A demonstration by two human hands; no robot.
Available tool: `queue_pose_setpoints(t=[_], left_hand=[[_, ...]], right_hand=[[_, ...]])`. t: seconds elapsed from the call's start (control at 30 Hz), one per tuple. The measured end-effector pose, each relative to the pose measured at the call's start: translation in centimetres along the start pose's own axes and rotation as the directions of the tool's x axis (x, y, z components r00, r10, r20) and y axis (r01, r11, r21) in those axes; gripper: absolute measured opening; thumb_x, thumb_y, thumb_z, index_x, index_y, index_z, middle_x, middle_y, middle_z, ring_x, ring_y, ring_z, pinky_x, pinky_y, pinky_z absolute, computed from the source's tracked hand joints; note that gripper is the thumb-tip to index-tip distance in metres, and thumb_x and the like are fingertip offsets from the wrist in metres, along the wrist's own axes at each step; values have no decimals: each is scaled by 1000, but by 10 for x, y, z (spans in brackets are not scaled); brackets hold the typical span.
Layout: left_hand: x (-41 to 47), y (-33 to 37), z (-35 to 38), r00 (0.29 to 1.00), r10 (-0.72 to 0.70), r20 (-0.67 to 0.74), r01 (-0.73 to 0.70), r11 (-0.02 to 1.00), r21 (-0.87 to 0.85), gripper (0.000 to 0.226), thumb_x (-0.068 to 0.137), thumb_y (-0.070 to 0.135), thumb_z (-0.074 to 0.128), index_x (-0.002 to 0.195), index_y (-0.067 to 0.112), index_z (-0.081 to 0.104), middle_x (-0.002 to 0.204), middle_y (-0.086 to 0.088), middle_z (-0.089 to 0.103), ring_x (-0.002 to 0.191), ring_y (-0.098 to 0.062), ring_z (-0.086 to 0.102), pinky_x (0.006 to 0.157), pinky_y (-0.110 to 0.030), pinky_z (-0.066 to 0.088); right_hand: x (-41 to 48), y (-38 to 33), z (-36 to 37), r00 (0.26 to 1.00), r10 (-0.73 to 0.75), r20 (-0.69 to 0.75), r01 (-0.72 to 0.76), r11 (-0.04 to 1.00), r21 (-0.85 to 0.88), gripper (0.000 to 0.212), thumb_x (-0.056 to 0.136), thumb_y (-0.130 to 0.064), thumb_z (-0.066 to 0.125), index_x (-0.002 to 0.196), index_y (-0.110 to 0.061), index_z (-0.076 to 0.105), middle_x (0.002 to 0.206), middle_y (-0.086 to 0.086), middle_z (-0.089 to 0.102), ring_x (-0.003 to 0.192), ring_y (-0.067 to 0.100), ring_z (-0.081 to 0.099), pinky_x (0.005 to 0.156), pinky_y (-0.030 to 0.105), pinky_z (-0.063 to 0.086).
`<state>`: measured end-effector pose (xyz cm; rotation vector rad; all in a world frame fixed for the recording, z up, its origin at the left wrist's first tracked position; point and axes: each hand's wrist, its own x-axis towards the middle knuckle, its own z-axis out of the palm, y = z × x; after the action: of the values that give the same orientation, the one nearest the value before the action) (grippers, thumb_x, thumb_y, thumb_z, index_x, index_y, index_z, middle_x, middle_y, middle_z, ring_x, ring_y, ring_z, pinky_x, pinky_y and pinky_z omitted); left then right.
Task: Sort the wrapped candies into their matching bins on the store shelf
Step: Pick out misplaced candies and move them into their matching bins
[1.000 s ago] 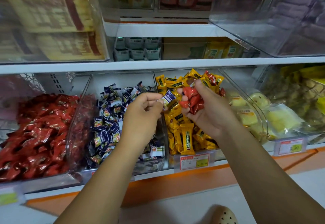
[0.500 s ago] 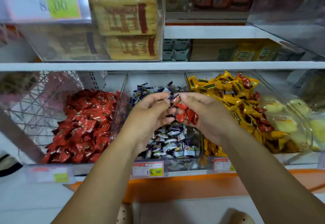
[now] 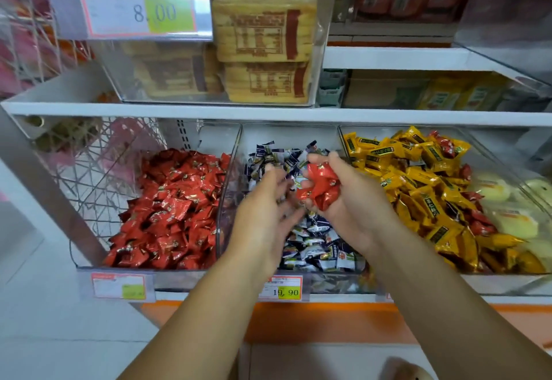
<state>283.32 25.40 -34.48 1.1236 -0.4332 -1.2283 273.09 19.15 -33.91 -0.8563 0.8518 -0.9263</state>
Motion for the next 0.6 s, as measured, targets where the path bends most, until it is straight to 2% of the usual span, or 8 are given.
queue_pose_setpoints(t=[0.07, 0.13, 0.27, 0.37, 0.43, 0.5, 0.53, 0.6], left_hand=[[-2, -5, 4, 986, -157, 49, 164, 952, -258, 46, 99, 47, 38, 129, 16, 55, 124, -9, 63, 102, -22, 63, 82, -40, 56], [2, -4, 2, 967, -227, 112, 253, 889, -382, 50, 99, 51, 33, 124, 16, 59, 120, -13, 66, 102, -26, 64, 83, -46, 55], [9, -2, -4, 947, -293, 133, 321, 828, -459, 45, 98, 48, 40, 118, 14, 61, 109, -17, 70, 104, -32, 66, 80, -49, 54], [14, -3, -2, 936, -334, 112, 345, 806, -481, 33, 97, 36, 51, 109, 9, 64, 102, -19, 70, 94, -31, 69, 78, -47, 58], [16, -1, -1, 935, -344, 85, 341, 811, -475, 21, 95, 25, 57, 103, 6, 63, 94, -18, 67, 81, -25, 67, 66, -37, 60], [15, 5, -2, 953, -301, 32, 289, 873, -394, 15, 94, 17, 59, 102, 6, 63, 94, -17, 65, 72, -19, 60, 52, -24, 57], [15, 9, -3, 972, -234, -7, 221, 927, -302, 13, 94, 16, 58, 102, 8, 64, 96, -15, 65, 71, -17, 58, 48, -20, 53], [12, 23, -6, 997, -5, -79, 2, 999, -35, 13, 94, 17, 55, 101, 15, 66, 98, -9, 68, 72, -14, 58, 49, -19, 47]], right_hand=[[-2, 10, 13, 999, -34, -37, 29, 990, -136, 47, 99, -49, 37, 101, -20, 74, 99, -2, 73, 92, 14, 66, 84, 36, 50], [-8, 19, 25, 997, -68, -24, 60, 966, -253, 58, 98, -57, 25, 102, -28, 75, 102, -12, 73, 104, 7, 63, 91, 36, 44], [-19, 22, 34, 994, -105, 21, 107, 959, -261, 62, 99, -57, 18, 109, -27, 71, 103, -11, 73, 112, 4, 59, 90, 30, 36], [-22, 11, 22, 984, -172, 53, 180, 949, -258, 53, 100, -52, 21, 108, -28, 68, 110, -7, 72, 118, 9, 57, 107, 36, 34], [-21, 2, 8, 970, -228, 85, 244, 918, -313, 46, 101, -48, 23, 111, -30, 64, 115, -8, 69, 119, 9, 57, 112, 37, 33], [-21, -8, -10, 956, -277, 95, 292, 884, -366, 42, 101, -45, 25, 114, -29, 62, 115, -8, 69, 117, 6, 58, 111, 36, 35], [-22, -11, -19, 951, -296, 88, 306, 867, -393, 39, 102, -43, 26, 114, -30, 62, 114, -8, 70, 115, 6, 59, 110, 36, 37], [-25, -14, -36, 934, -351, 67, 337, 800, -496, 33, 103, -40, 31, 111, -34, 62, 111, -11, 70, 111, 4, 61, 106, 36, 41]])
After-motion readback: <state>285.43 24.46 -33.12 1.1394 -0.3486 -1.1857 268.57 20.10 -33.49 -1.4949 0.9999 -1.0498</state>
